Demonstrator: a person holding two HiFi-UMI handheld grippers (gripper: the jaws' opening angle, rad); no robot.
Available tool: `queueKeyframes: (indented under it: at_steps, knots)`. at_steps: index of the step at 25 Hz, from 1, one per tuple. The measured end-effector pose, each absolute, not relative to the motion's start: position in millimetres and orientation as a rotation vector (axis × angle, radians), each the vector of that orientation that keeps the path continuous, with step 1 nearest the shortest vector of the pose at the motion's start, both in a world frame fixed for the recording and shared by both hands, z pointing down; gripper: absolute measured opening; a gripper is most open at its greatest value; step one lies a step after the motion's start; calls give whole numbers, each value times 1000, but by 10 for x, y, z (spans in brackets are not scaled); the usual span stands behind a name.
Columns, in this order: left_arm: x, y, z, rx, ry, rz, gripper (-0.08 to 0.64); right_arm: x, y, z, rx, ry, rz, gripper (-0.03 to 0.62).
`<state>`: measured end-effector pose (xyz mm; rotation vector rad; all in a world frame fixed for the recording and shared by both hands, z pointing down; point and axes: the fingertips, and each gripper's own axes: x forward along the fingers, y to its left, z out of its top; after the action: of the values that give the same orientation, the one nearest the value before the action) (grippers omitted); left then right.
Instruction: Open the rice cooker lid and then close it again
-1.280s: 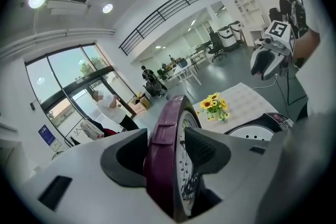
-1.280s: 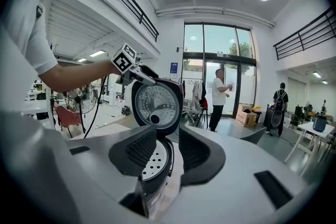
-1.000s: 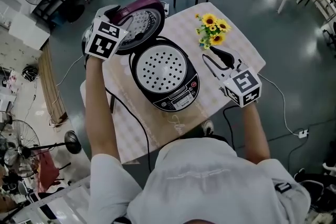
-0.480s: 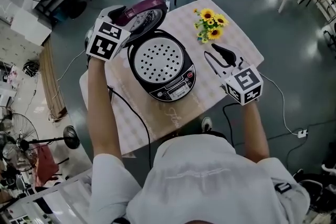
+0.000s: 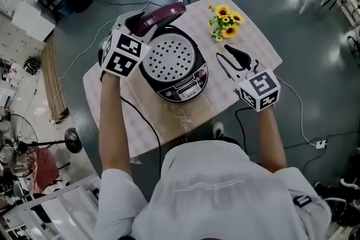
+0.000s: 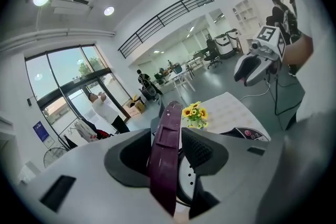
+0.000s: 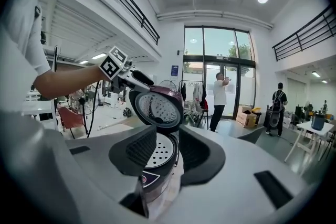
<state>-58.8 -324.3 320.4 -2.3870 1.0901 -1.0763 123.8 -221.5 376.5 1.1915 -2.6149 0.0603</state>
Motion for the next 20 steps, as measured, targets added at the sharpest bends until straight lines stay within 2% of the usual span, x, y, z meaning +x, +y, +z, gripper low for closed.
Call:
queueKeyframes:
  at_steps: [20]
  knots:
    - [-143, -2279, 3931, -2666, 913, -1109, 196, 1007, -2214, 3887, 1087, -2627, 79, 149]
